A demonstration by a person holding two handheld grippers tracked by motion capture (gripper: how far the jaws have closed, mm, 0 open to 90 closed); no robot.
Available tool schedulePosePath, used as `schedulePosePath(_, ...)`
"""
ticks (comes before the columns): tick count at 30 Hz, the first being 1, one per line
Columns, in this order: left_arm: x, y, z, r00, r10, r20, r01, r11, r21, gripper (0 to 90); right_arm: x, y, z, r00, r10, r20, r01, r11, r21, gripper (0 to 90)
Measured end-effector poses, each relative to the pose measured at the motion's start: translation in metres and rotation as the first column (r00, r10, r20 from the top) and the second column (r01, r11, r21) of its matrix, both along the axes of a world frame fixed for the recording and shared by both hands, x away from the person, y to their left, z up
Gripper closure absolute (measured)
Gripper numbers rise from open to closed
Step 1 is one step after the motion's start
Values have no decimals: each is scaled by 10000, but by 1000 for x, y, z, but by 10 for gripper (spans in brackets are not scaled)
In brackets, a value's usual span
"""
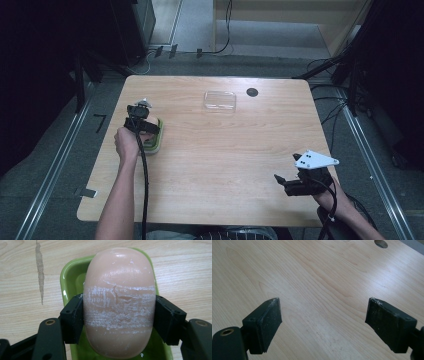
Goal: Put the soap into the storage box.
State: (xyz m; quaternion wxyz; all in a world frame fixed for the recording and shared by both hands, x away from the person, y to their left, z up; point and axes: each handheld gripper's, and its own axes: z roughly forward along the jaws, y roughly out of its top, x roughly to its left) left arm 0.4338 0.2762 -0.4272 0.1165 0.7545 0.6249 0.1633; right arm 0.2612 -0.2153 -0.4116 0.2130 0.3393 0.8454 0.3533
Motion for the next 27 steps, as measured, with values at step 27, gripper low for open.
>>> schedulePosePath(27, 0, 4, -10, 9990, 451, -26, -452, 9987, -241, 331, -1, 0, 0, 10000, -33, -13, 33, 10000, -4, 134)
